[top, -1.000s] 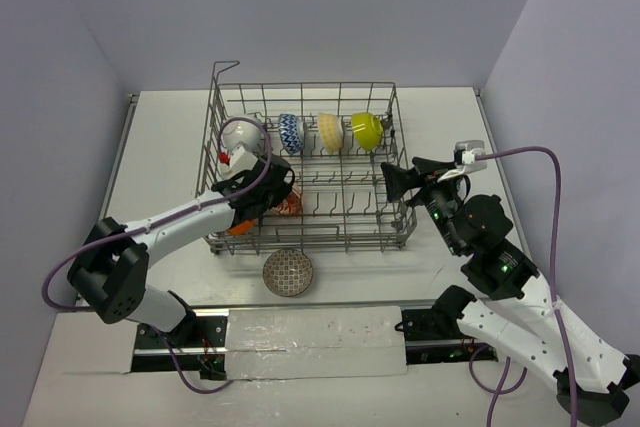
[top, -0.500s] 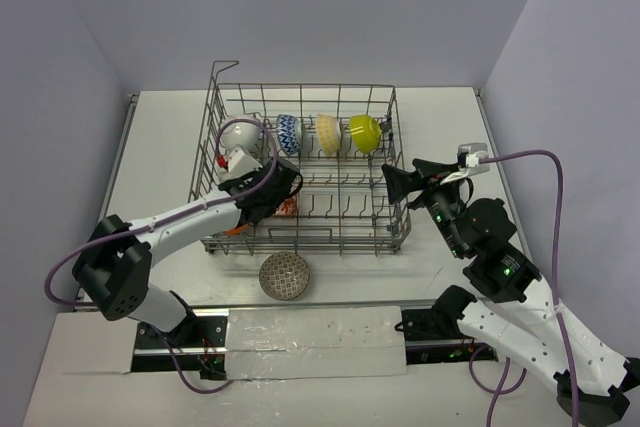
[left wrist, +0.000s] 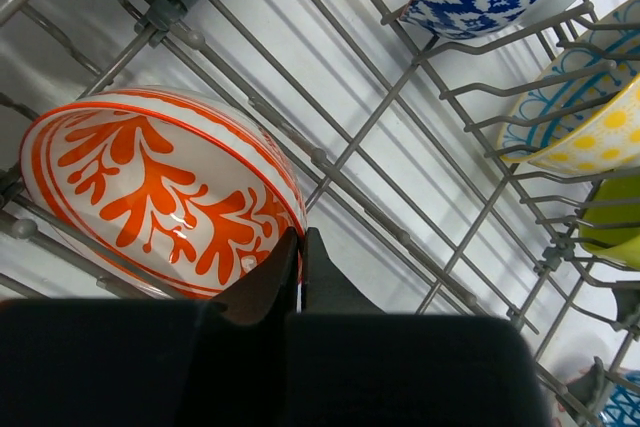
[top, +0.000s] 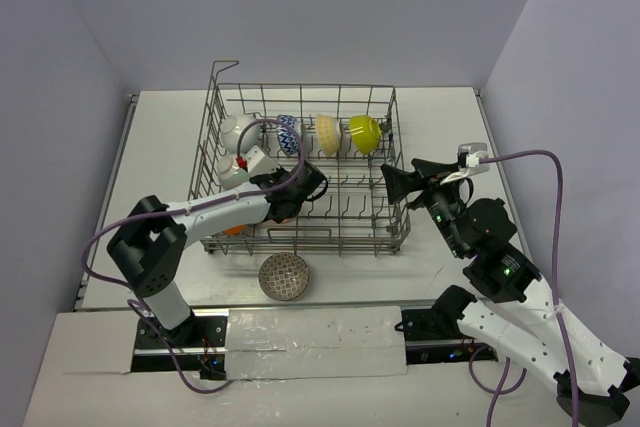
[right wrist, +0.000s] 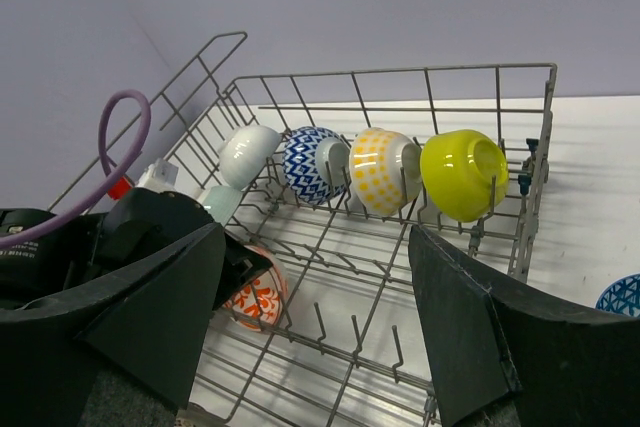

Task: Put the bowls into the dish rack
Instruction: Insert the bowl into the dish rack.

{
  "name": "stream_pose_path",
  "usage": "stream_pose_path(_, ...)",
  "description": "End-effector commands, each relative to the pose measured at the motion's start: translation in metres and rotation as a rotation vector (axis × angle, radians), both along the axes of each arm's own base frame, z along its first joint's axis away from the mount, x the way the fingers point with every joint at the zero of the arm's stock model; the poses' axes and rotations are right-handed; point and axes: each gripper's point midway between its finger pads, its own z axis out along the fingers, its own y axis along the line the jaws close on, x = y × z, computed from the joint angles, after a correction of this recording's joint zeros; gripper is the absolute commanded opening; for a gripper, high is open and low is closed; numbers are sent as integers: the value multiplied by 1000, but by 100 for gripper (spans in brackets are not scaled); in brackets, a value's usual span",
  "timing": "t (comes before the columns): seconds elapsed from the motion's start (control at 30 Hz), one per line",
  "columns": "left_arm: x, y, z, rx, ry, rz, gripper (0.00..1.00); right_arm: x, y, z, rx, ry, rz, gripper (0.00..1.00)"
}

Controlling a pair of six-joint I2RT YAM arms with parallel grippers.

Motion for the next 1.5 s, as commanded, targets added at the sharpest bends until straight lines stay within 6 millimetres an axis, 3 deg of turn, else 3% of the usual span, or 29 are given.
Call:
stream_pose_path(0.0, -11, 31, -8, 195, 35, 42, 0, 2, -1, 8, 32, -29, -10, 81)
stream_pose_path(0.27, -12, 34, 6, 229, -11, 51, 0, 4, -1, 8, 27, -24, -15, 81)
stream_pose_path(0.87, -8, 19, 74, 88, -238, 18, 0, 4, -1, 7, 25, -24, -16, 81)
stream_pose_path(1.1, -10, 9, 84, 49, -292, -16, 0, 5, -1, 5, 21, -19, -19, 81)
stream_pose_path(1.33, -13, 2, 77, 15, -308, -53, 0, 7, -2, 5, 18, -18, -30, 81)
stream_pose_path(1.47, -15, -3, 87, -25, -349, -98, 0, 8, -2, 4, 15, -15, -32, 81)
